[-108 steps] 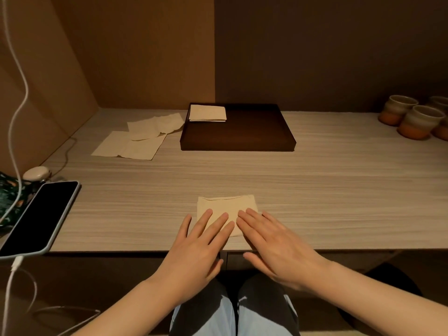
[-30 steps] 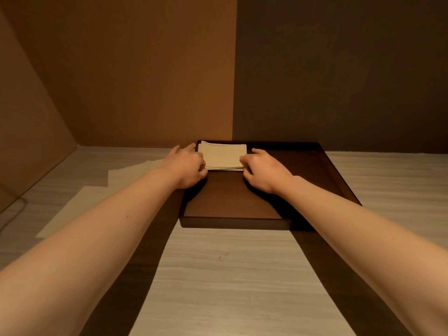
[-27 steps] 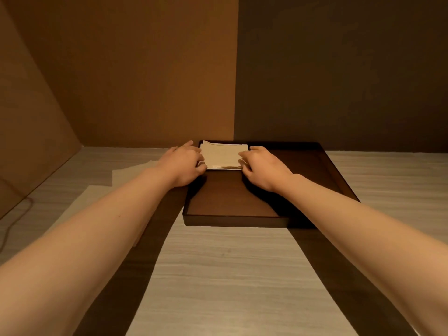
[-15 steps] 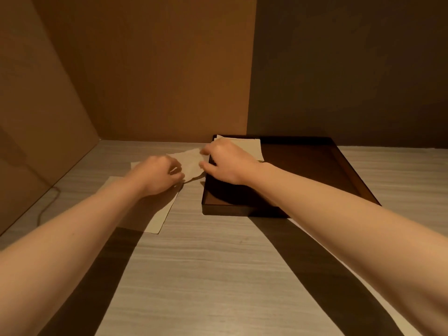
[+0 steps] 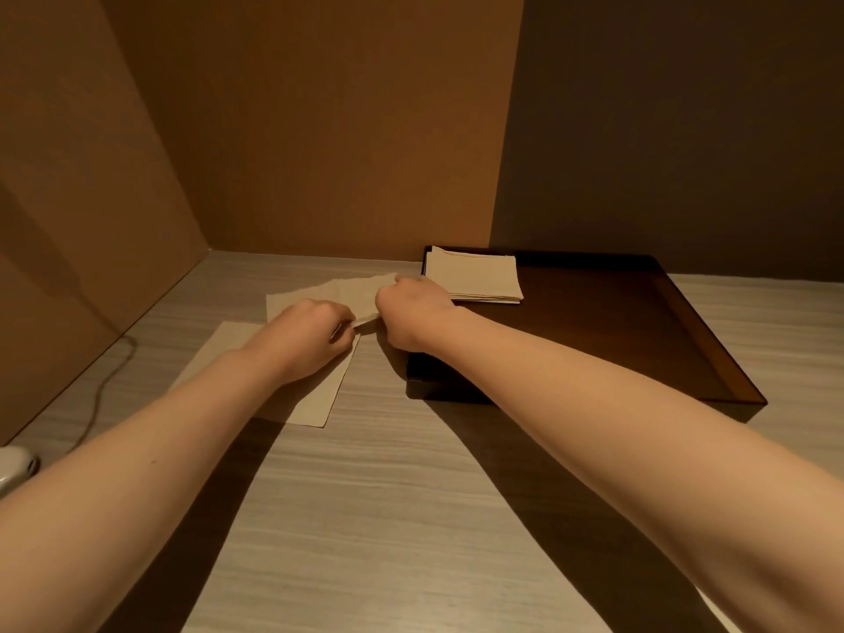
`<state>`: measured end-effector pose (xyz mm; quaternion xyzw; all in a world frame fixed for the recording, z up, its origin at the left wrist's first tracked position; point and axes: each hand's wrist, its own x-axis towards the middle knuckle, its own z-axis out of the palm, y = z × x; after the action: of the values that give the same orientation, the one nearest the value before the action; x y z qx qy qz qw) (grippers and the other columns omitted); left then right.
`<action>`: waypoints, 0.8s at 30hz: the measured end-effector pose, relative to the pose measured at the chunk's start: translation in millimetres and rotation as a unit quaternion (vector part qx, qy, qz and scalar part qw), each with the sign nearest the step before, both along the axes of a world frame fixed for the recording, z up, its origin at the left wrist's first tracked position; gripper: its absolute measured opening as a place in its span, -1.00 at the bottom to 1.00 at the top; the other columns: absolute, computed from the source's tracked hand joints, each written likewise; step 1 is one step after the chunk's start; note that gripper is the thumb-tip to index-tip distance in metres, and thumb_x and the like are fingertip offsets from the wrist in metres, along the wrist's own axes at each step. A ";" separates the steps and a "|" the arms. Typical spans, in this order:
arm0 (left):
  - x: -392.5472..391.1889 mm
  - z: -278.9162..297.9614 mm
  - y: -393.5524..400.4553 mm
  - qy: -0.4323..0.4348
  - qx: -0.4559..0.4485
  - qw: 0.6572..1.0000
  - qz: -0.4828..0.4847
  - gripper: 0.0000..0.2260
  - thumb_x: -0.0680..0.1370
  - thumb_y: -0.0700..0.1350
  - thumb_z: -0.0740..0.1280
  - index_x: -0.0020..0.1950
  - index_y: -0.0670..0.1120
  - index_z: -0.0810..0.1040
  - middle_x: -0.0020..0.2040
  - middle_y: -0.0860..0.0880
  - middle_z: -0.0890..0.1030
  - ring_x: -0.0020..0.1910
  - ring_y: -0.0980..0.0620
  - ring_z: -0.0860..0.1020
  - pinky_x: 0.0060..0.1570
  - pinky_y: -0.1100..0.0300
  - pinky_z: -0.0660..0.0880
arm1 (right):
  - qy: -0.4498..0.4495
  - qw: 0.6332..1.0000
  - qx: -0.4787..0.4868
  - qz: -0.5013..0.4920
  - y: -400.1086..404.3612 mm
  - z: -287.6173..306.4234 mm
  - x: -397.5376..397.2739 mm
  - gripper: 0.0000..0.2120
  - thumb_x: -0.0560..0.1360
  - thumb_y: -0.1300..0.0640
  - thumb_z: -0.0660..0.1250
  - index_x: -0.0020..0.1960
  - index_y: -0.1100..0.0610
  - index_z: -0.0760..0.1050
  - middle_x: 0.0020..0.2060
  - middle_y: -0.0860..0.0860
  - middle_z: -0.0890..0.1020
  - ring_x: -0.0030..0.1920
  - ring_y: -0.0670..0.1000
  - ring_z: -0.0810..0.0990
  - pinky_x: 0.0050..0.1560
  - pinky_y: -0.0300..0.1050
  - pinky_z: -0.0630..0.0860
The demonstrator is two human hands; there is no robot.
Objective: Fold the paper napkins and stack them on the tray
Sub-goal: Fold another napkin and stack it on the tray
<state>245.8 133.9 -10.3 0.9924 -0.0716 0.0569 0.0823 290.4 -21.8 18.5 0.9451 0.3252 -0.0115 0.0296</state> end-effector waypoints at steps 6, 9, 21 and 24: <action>-4.6 5.9 -1.2 -0.002 -0.007 1.000 0.015 -0.87 0.57 -0.09 0.25 0.06 0.00 0.57 -0.18 -0.03 0.60 -0.27 0.01 0.53 -0.21 0.03 0.55 | -0.089 0.991 0.100 -0.002 -8.7 -1.0 -2.6 -0.85 0.53 0.34 0.22 -0.08 0.15 0.52 -0.27 0.06 0.50 -0.11 0.16 0.53 -0.06 -0.03 0.43; -9.7 13.1 -3.6 -0.051 -0.005 0.997 0.050 -0.86 0.55 -0.16 0.26 0.01 -0.06 0.61 -0.25 -0.05 0.60 -0.30 -0.03 0.53 -0.27 0.05 0.52 | -0.086 0.975 0.205 -0.009 -18.3 5.2 -4.8 -0.84 0.54 0.31 0.25 -0.01 0.16 0.59 -0.15 0.10 0.63 -0.11 0.16 0.59 -0.17 0.03 0.55; -80.8 91.8 -32.5 -0.112 -0.341 0.928 0.098 -0.86 0.56 -0.18 0.35 0.06 -0.06 0.67 -0.06 0.05 0.63 -0.02 0.06 0.52 -0.06 0.15 0.43 | -0.084 0.904 0.417 0.036 -104.3 72.6 -97.6 -0.84 0.60 0.18 0.26 0.12 0.13 0.57 -0.05 -0.03 0.63 -0.03 -0.09 0.56 -0.04 -0.22 0.51; -110.0 110.8 -38.4 -0.068 -0.403 0.909 0.087 -0.87 0.53 -0.18 0.37 0.03 -0.02 0.67 -0.05 0.07 0.62 0.00 0.11 0.50 -0.06 0.13 0.45 | -0.068 0.880 0.470 -0.004 -128.1 83.5 -129.1 -0.87 0.60 0.17 0.27 0.09 0.08 0.58 -0.09 -0.09 0.60 -0.08 -0.14 0.55 -0.10 -0.35 0.49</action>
<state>135.8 95.5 100.4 0.8709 0.0389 0.1548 0.4648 161.3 -149.8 102.0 0.8476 0.2859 0.2068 -0.3963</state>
